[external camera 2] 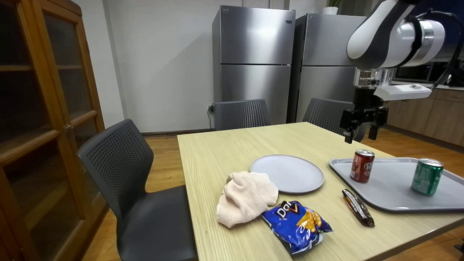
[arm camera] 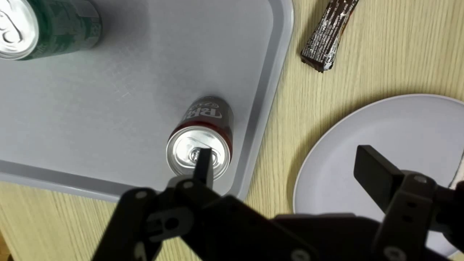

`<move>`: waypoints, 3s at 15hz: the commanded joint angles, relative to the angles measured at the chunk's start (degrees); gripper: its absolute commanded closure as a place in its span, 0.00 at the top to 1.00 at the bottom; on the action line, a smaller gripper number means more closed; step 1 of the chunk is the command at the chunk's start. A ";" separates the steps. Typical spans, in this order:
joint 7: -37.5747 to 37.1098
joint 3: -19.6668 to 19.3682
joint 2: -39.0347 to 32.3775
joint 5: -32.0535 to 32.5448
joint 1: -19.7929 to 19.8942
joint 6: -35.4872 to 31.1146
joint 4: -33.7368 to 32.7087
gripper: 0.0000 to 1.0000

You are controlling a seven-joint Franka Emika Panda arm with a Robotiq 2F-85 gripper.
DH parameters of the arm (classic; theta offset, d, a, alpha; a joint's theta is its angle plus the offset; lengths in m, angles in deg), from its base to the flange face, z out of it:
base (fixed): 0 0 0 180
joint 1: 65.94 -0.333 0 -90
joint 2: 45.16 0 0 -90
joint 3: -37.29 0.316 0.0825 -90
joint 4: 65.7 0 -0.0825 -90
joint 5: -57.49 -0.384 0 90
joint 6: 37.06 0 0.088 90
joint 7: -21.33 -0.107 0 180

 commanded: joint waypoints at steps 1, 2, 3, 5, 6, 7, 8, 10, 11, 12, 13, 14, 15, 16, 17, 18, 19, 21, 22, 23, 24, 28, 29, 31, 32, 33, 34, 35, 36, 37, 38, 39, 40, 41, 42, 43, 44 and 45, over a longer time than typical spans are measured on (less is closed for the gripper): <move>-0.20 0.63 0.06 0.23 0.62 0.16 -0.06 1.00; -0.20 0.63 0.06 0.23 0.62 0.16 -0.06 1.00; -0.20 0.63 0.06 0.23 0.62 0.16 -0.06 1.00; 0.61 0.84 -0.14 -0.28 0.74 -0.21 -0.14 1.00; 1.46 0.83 -0.49 -0.45 0.99 -1.02 -0.45 1.00; 1.95 0.78 -0.93 -0.85 1.28 -0.84 -1.11 1.00; 2.19 0.67 -1.15 -0.59 1.40 -1.32 -1.25 1.00; 2.66 0.54 -1.73 -0.67 1.82 -2.29 -1.55 1.00; 2.84 0.44 -2.10 -0.66 2.12 -2.90 -1.74 1.00; 2.86 0.34 -2.44 -0.61 2.39 -3.33 -1.97 1.00; 2.85 0.21 -2.74 -0.49 2.72 -3.67 -2.20 1.00; 2.89 0.15 -3.03 -0.56 3.09 -3.91 -2.46 1.00; 2.73 0.01 -3.43 -0.44 3.43 -4.25 -2.77 1.00; 2.63 -0.06 -3.88 -0.43 3.73 -4.52 -3.11 1.00; 2.66 -0.08 -4.45 -0.53 4.09 -4.93 -3.50 1.00; 2.98 0.10 -5.14 -1.00 4.53 -5.27 -3.97 1.00; 3.07 0.22 -5.68 -1.22 4.87 -5.38 -4.44 1.00; 3.11 0.44 -6.88 -1.38 5.34 -5.80 -5.36 1.00; 3.07 0.52 -7.54 -1.37 5.50 -6.12 -5.83 1.00; 2.96 0.54 -8.13 -1.27 5.61 -6.45 -6.16 1.00; 2.69 0.47 -8.77 -1.03 5.65 -6.73 -6.54 1.00; 2.53 0.56 -10.83 -0.69 6.02 -7.30 -7.73 1.00; 2.48 0.56 -11.25 -0.58 6.07 -7.43 -7.98 1.00; 2.31 0.55 -12.20 -0.39 6.15 -7.70 -8.47 1.00; 2.09 0.45 -12.69 -0.17 6.09 -7.84 -8.68 1.00; 2.08 0.48 -13.12 -0.17 6.15 -7.80 -8.90 1.00; 1.92 0.44 -13.49 -0.04 6.10 -7.79 -9.06 1.00; 2.12 0.61 -13.77 -0.19 6.22 -7.66 -9.16 1.00; 2.15 0.64 -14.00 -0.14 6.24 -7.75 -9.21 1.00; 2.14 0.66 -14.25 -0.12 6.26 -7.75 -9.24 1.00; 2.01 0.58 -14.53 -0.01 6.24 -7.65 -9.33 1.00; 1.99 0.60 -14.77 -0.07 6.31 -7.55 -9.39 1.00; 1.81 0.50 -15.04 0.09 6.23 -7.68 -9.40 1.00; 1.81 0.52 -15.32 0.10 6.26 -7.57 -9.50 1.00; 1.92 0.61 -15.46 0.07 6.32 -7.42 -9.50 1.00; 1.93 0.61 -15.58 0.14 6.31 -7.43 -9.49 1.00; 1.87 0.57 -15.76 0.20 6.29 -7.42 -9.53 1.00; 1.87 0.55 -15.90 0.27 6.29 -7.46 -9.49 1.00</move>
